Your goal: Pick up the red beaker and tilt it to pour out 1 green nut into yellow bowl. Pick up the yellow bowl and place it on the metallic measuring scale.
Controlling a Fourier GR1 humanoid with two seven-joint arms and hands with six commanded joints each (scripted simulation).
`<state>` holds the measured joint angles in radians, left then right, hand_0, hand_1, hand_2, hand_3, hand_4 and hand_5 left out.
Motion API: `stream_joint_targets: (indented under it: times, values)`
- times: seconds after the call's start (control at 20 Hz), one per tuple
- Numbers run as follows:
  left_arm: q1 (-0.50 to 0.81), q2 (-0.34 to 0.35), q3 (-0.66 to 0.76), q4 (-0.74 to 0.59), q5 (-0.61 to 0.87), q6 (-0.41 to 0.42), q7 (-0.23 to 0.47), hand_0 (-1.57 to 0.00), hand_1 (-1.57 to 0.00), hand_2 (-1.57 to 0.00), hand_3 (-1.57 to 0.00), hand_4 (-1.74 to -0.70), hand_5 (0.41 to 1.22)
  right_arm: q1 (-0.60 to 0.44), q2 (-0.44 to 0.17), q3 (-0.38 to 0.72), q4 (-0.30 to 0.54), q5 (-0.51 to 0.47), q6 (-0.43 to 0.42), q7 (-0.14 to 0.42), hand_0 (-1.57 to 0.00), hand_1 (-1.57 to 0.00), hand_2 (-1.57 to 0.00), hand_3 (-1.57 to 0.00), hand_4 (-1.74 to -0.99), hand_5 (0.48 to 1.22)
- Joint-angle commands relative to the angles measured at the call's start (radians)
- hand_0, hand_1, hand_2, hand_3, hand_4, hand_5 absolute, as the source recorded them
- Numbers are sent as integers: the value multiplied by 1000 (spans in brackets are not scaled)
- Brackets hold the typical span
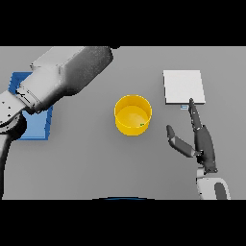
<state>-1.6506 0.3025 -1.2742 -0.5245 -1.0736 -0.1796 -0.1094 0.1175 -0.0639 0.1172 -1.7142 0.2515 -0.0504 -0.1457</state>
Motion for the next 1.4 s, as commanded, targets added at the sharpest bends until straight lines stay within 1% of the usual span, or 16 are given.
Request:
stream_joint_targets:
  times: [0.0, 0.05, 0.2, 0.3, 0.4, 0.5, 0.6, 0.7, 0.75, 0.85, 0.9, 0.95, 1.05, 1.1, 1.25, 1.35]
  values:
    - [-28, 2, 36, 46, 34, -7, 7, -1571, -1571, -1571, -1320, -1727, 1221, -6, 8, 4, 9, 5, -5, -3, 1, 1, 1, 1, -1161, 661]
    - [-51, 20, 91, 90, 88, 6, 12, -1571, -1571, -1571, -1370, -1727, 1221, 3, 24, 17, 9, 3, -2, -17, 1, 1, 1, 1, -1160, 661]
    - [-70, 54, 285, 217, 295, 21, 83, -1571, -1571, -1571, -1468, -1734, 1221, -21, 20, 14, 11, 31, -28, 11, 1, 1, 1, 1, -1146, 641]
    - [-60, 111, 416, 277, 447, 45, 120, -1571, -1571, -1571, -1417, -1736, 1221, -41, 5, 11, 22, 57, -41, 25, 1, 1, 1, 1, -1144, 633]
    - [-42, 163, 506, 338, 564, 78, 152, -1571, -1571, -1571, -1394, -1738, 1221, -43, 15, 7, 28, 23, -24, 13, 1, 1, 1, 1, -1129, 625]
    - [9, 217, 586, 375, 683, 128, 167, -1571, -1571, -1571, -1458, -1739, 1221, -39, 29, 10, 25, -17, 0, -15, 1, 1, 1, 1, -1093, 623]
    - [63, 250, 651, 397, 789, 170, 195, -1571, -1571, -1571, -1499, -1740, 1221, -44, 20, 3, 33, -37, 19, -6, 1, 1, 1, 1, -1081, 631]
    - [149, 290, 690, 399, 872, 226, 215, -1571, -1571, -1571, -1525, -1740, 1221, -51, 18, 2, 33, -50, 29, 7, 1, 1, 1, 1, -1106, 642]
    - [187, 298, 700, 406, 905, 254, 259, -1571, -1571, -1571, -1534, -1740, 1221, -42, 14, 10, 28, -39, 30, -13, 1, 1, 1, 1, -1126, 651]
    - [245, 307, 737, 392, 984, 302, 334, -1571, -1571, -1571, -1547, -1741, 1221, -33, 9, 4, 32, -58, 46, -30, 1, 1, 1, 1, -1148, 663]
    - [271, 322, 755, 381, 1021, 317, 367, -1571, -1571, -1571, -1552, -1741, 1221, -38, 4, 6, 31, -54, 48, -20, 1, 1, 1, 1, -1157, 666]
    - [298, 331, 771, 353, 1057, 339, 390, -1571, -1571, -1571, -1556, -1741, 1221, -42, 3, 5, 34, -47, 41, -12, 1, 1, 1, 1, -1165, 672]
    - [381, 354, 788, 291, 1120, 361, 400, -1571, -1571, -1571, -1488, -1741, 1221, -32, -1, 9, 30, -44, 46, -38, 1, 1, 1, 1, -1181, 687]
    - [429, 366, 793, 252, 1152, 369, 428, -1571, -1571, -1571, -1462, -1741, 1221, -38, -5, 10, 27, -31, 37, -23, 1, 1, 1, 1, -1188, 696]
    - [590, 385, 806, 65, 1253, 442, 488, -1571, -1571, -1571, -1374, -1741, 1221, -48, -12, 5, 32, -37, 42, -6, 1, 1, 1, 1, -1194, 703]
    - [703, 417, 802, -91, 1306, 504, 542, -1571, -1571, -1571, -1379, -1741, 1221, -44, -11, 10, 45, -28, 41, -29, 1, 1, 1, 1, -1202, 709]
